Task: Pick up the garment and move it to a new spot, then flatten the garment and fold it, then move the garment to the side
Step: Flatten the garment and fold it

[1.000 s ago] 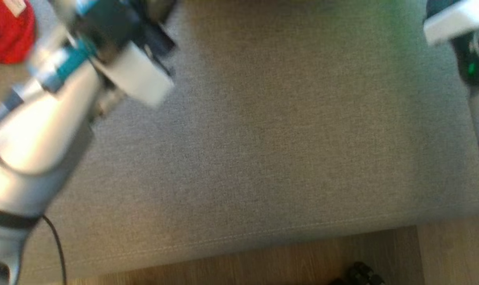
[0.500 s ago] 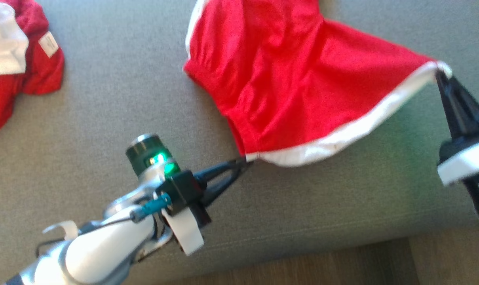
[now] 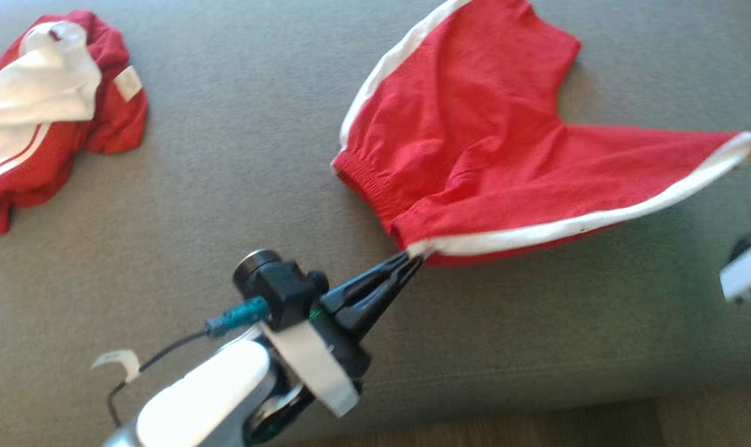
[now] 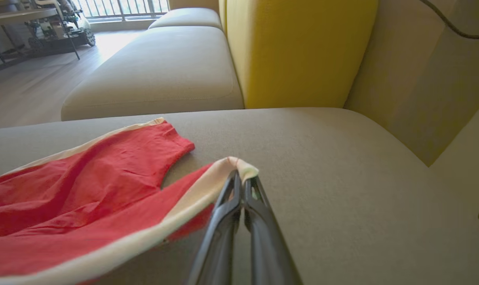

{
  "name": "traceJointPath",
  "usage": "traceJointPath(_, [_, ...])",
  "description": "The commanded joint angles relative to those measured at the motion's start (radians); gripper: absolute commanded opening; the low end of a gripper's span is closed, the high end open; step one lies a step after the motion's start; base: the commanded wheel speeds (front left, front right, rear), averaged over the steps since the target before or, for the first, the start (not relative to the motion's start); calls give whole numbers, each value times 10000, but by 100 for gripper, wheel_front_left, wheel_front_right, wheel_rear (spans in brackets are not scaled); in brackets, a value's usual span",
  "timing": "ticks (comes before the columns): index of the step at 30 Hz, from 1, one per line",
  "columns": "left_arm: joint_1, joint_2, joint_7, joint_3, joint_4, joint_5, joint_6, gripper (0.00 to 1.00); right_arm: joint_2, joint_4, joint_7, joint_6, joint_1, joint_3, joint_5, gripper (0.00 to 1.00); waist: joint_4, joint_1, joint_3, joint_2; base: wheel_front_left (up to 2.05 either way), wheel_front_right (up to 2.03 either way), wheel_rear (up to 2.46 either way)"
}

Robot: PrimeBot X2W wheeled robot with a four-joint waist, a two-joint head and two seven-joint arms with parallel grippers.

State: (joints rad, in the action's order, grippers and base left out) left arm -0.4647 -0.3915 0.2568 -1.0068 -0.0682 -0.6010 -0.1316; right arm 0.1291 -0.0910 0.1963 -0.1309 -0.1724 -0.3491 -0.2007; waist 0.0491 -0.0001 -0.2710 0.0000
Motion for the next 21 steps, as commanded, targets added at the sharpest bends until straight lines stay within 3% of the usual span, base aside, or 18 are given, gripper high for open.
traceJointPath(1, [-407,160,49,580,236,-307,10,0,27,-122,170,2,-812,121,326,0,-277,1,-116,0,0,0,0])
traceJointPath(5, [-537,921,49,1067,-112,-1345,10,0,-52,1080,545,2,-2286,179,1199,0,-671,1,-321,0,0,0,0])
traceJointPath(9, [-783,1587,49,1544,-589,-2646,10,0,326,2691,661,2,-3869,495,1905,0,-1063,1,-560,0,0,0,0])
traceJointPath(21, [-1720,2841,49,2331,-1613,-3854,10,0,1790,6879,268,2,-8248,2673,3138,0,-2077,1,-1828,0,0,0,0])
